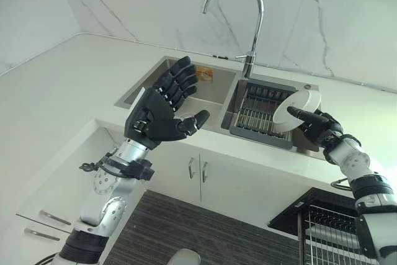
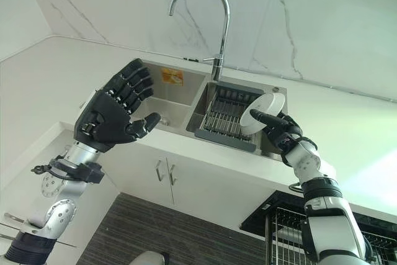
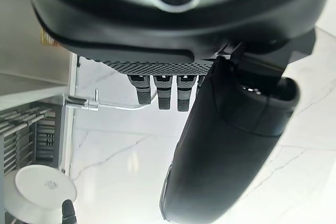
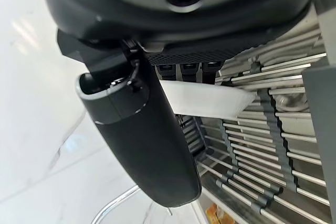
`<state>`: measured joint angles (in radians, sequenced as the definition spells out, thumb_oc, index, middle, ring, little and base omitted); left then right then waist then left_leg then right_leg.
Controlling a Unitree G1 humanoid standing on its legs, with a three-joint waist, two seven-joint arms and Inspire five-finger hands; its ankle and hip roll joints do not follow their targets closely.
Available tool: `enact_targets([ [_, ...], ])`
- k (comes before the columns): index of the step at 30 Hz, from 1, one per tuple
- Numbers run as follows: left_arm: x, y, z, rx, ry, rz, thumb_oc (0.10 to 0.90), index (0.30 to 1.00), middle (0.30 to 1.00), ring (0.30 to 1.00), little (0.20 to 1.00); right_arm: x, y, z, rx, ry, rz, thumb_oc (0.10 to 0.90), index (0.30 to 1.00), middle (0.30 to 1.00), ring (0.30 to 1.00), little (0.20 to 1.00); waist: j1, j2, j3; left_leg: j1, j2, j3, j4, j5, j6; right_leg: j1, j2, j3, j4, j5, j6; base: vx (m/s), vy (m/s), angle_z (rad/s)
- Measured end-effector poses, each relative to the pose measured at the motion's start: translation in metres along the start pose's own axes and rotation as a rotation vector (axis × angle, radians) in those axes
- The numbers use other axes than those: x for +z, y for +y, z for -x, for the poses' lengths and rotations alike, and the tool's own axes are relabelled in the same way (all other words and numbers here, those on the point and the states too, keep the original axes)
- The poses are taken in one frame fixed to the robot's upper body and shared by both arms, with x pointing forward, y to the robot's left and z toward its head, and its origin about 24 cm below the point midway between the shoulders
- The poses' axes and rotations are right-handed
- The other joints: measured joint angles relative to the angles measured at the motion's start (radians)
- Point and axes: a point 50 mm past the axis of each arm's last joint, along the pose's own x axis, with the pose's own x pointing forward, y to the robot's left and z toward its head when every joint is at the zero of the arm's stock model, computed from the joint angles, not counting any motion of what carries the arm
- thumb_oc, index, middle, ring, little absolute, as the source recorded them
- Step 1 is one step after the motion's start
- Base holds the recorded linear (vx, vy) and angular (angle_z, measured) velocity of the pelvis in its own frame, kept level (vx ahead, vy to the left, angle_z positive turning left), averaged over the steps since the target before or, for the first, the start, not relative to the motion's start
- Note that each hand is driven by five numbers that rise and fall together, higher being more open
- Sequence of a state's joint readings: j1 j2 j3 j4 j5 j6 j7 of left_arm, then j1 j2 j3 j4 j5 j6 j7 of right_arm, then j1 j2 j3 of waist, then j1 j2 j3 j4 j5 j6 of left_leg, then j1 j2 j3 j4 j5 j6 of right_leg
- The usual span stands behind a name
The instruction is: Place the dishes in the dishwasher.
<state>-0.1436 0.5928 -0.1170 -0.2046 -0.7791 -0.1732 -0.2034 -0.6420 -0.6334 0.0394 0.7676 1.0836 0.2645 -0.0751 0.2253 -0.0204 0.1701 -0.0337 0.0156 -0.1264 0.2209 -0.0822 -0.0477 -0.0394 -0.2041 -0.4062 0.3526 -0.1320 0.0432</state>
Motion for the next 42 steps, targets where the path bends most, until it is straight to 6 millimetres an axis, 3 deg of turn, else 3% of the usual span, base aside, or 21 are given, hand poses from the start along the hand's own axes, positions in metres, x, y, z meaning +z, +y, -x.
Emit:
enact_targets([
  [16, -0.001, 0.003, 0.001, -0.001, 0.033, -0.016, 0.800, 0.900, 0.900, 0.900, 0.900, 0.012, -0.009, -0.002, -0.090, -0.012, 0.002, 0.800, 0.900, 0.900, 0.900, 0.900, 0.012, 0.004, 0.000, 0.001, -0.003, -0.020, -0.002, 0.001, -0.001, 0.016, -0.003, -0.022, -0.002, -0.007, 0.000, 0.01, -0.002, 0.03],
  [18, -0.001, 0.003, 0.001, -0.001, 0.034, -0.015, 0.800, 0.900, 0.900, 0.900, 0.900, 0.016, -0.013, -0.001, -0.118, -0.021, 0.007, 0.740, 0.811, 0.811, 0.811, 0.811, 0.020, 0.005, 0.000, 0.001, -0.003, -0.020, -0.002, 0.001, -0.001, 0.017, -0.003, -0.023, -0.001, -0.006, 0.000, 0.00, 0.000, 0.00],
  [19, -0.001, 0.003, 0.001, -0.001, 0.034, -0.015, 0.800, 0.900, 0.900, 0.900, 0.900, 0.016, -0.014, -0.002, -0.129, -0.017, 0.001, 0.552, 0.528, 0.528, 0.528, 0.528, 0.022, 0.005, -0.001, 0.001, -0.003, -0.021, -0.002, 0.001, -0.001, 0.017, -0.003, -0.024, -0.001, -0.006, 0.000, 0.00, 0.000, 0.00],
  [21, -0.001, 0.003, 0.002, 0.001, 0.036, -0.014, 0.800, 0.900, 0.900, 0.900, 0.900, 0.019, -0.016, -0.004, -0.171, -0.016, -0.011, 0.400, 0.300, 0.300, 0.300, 0.300, 0.026, 0.009, 0.000, 0.000, -0.003, -0.023, -0.001, 0.001, -0.002, 0.019, -0.004, -0.027, -0.002, -0.006, 0.000, 0.00, 0.003, 0.03],
  [28, -0.005, 0.003, 0.002, 0.013, 0.072, -0.012, 0.800, 0.900, 0.900, 0.900, 0.900, 0.030, -0.010, -0.008, -0.236, -0.038, -0.022, 0.400, 0.300, 0.300, 0.300, 0.300, 0.033, 0.026, -0.004, -0.002, -0.004, -0.039, -0.001, 0.005, -0.006, 0.028, -0.005, -0.048, -0.003, -0.008, -0.001, 0.00, 0.018, 0.08],
  [32, -0.009, 0.001, 0.003, -0.009, 0.113, -0.017, 0.800, 0.900, 0.900, 0.900, 0.900, 0.024, -0.021, -0.009, -0.298, -0.010, 0.003, 0.400, 0.300, 0.300, 0.300, 0.300, 0.053, 0.027, -0.005, -0.005, -0.004, -0.042, -0.001, 0.007, -0.007, 0.028, -0.006, -0.053, -0.003, -0.009, -0.002, -0.05, 0.036, 0.03],
  [39, -0.010, 0.000, 0.004, -0.010, 0.119, -0.015, 0.800, 0.900, 0.900, 0.900, 0.900, 0.023, -0.019, -0.010, -0.279, -0.009, 0.063, 0.400, 0.300, 0.300, 0.300, 0.300, 0.048, 0.028, -0.005, -0.006, -0.005, -0.042, 0.000, 0.008, -0.007, 0.027, -0.007, -0.053, -0.003, -0.008, -0.003, -0.06, 0.053, 0.01],
  [42, -0.011, -0.001, 0.004, -0.018, 0.123, -0.010, 0.800, 0.900, 0.900, 0.900, 0.900, 0.028, -0.009, -0.011, -0.228, -0.052, 0.092, 0.400, 0.300, 0.300, 0.300, 0.300, 0.036, 0.028, -0.005, -0.006, -0.005, -0.041, 0.001, 0.008, -0.007, 0.026, -0.009, -0.053, -0.003, -0.008, -0.003, -0.06, 0.085, 0.00],
])
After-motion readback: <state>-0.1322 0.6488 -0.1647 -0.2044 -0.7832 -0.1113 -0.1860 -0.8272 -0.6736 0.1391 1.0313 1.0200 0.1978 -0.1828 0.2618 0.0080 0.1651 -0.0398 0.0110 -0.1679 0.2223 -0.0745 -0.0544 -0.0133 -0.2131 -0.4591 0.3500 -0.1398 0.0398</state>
